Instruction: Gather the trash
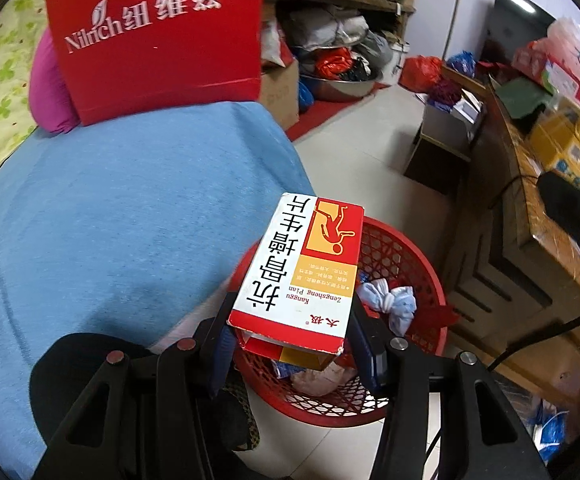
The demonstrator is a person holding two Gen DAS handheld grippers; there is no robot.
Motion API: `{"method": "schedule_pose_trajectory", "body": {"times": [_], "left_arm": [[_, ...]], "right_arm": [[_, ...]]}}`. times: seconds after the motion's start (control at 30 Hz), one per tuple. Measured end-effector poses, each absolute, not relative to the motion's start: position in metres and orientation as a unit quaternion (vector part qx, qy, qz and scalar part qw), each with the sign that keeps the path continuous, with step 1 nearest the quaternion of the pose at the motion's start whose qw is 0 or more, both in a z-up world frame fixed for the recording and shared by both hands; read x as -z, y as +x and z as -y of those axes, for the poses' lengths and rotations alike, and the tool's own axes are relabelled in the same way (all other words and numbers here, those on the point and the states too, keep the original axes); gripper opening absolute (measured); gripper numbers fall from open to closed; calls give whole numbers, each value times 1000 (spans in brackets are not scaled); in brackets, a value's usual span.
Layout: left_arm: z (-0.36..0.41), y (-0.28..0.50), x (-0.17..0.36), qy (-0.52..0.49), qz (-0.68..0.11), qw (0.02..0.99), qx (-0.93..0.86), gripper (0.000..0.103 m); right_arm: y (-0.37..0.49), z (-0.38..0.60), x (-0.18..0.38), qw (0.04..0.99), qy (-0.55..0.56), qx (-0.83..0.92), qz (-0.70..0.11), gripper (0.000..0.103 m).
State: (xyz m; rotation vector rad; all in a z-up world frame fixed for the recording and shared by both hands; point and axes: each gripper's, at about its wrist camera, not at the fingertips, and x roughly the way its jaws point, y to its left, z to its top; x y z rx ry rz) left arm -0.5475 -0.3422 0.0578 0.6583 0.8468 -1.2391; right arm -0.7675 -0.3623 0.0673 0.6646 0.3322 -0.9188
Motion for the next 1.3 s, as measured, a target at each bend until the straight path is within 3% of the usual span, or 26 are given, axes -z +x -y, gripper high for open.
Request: {"method": "schedule_pose_trajectory", "body": {"times": [0.3,0.4,0.43,0.97,1.13,1.3], "left_arm": [[348,-557,-53,298,-384,669,562,56],[355,-557,-47,302,-397,663,558,75],[356,-558,-47,299,-399,666,555,76],[304,-523,-89,249,-354,714,551,76],[275,-508,-104,218,-341,736,543,85],[259,-503,-111,194,-341,740,546,86]], "right_arm": [[-768,355,-86,837,300,435,-141,76],[-768,354,-91,837,295,438,-141,76],[-769,354,-93,838,293,438,-141,76],[-740,336,-98,845,276,425,-169,76],[-725,316,-104,852,249,418,-194,76],[-723,296,-101,849,229,423,-221,78]]}}
